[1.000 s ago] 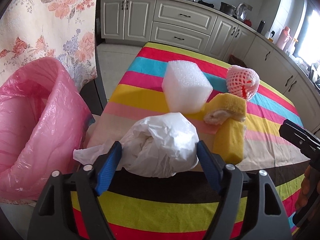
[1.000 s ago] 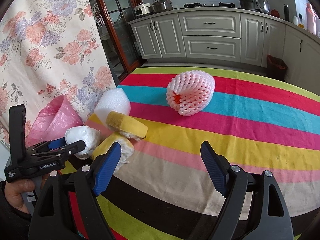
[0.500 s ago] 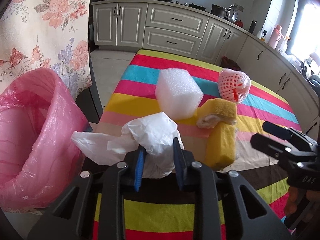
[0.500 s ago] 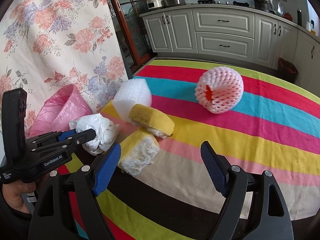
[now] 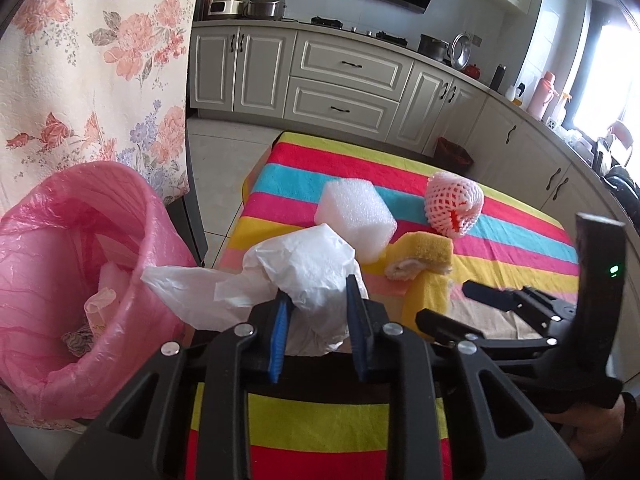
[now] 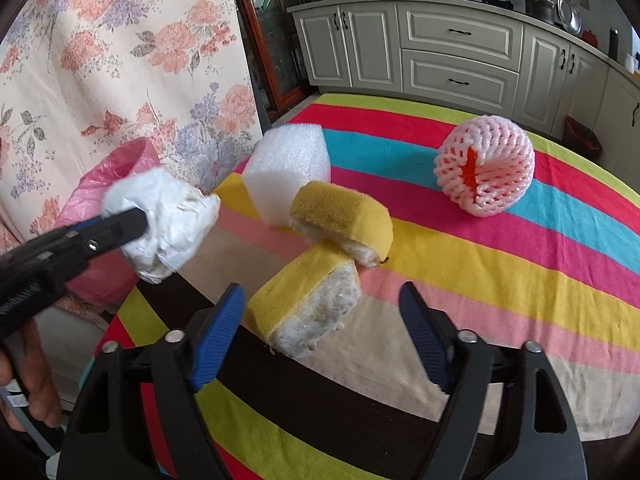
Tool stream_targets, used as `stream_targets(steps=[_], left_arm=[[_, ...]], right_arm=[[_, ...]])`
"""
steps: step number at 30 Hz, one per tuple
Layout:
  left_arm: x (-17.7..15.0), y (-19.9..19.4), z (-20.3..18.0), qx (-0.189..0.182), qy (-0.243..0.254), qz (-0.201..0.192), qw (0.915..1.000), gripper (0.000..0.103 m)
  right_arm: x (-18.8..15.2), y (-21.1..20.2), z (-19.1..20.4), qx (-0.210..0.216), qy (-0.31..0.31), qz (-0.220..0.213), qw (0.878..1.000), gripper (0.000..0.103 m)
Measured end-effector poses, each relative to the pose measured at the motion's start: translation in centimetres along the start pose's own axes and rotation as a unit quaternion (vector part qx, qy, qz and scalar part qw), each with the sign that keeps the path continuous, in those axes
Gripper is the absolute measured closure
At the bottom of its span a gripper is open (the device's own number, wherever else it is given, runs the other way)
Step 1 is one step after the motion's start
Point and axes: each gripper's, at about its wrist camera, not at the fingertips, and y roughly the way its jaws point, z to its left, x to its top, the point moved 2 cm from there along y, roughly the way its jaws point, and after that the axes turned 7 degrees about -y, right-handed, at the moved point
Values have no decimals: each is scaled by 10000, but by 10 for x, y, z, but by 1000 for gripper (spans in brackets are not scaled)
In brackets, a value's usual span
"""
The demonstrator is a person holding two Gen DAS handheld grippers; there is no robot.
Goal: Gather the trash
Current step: 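Grasp a yellow sponge with the right tool while the left tool holds the bag, then carry the plastic bag and yellow sponge over the pink bin and release both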
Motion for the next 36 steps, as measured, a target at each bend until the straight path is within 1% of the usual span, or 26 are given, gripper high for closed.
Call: stream_targets(steps=[3, 5, 7, 10, 15, 16, 24, 27, 28, 29, 36], left_arm=[[2, -7, 4, -13, -32, -62, 10000, 77], [1, -11, 6, -18, -59, -90, 9999, 78], [1, -15, 8, -32, -87, -122, 9999, 77], [1, -19, 11, -57, -114, -156, 9998, 78], [0, -27, 13, -85, -148, -229, 9996, 78], [0, -29, 13, -92, -154, -246, 9995, 78], [0, -38, 15, -120, -197, -331, 9992, 77], [0, -39, 15, -129, -199, -343, 9991, 77], [0, -40, 15, -132, -195, -348, 9991, 77], [0, -42, 15, -135, -193, -354, 9991, 77], [-1, -45, 18, -90, -223, -376, 9990, 77]], right_arm=[[-1, 4, 4, 57, 0, 43, 10000, 44], [-1, 2, 9, 72, -61, 28, 10000, 57], [-1, -1, 12, 80, -85, 13, 9999, 64], [-2, -3, 14, 149, -88, 20, 9998, 68], [-6, -13, 12, 115, -66, 1, 9999, 73], [-7, -15, 11, 103, -60, -4, 9999, 77], [-16, -21, -3, -137, 98, 138, 9998, 76], [-16, -20, -4, -176, 75, 163, 9997, 63], [-17, -19, -5, -193, 92, 166, 9996, 52], [-18, -18, -6, -185, 135, 178, 9996, 45], [-21, -9, 1, -159, 84, 230, 9996, 45]])
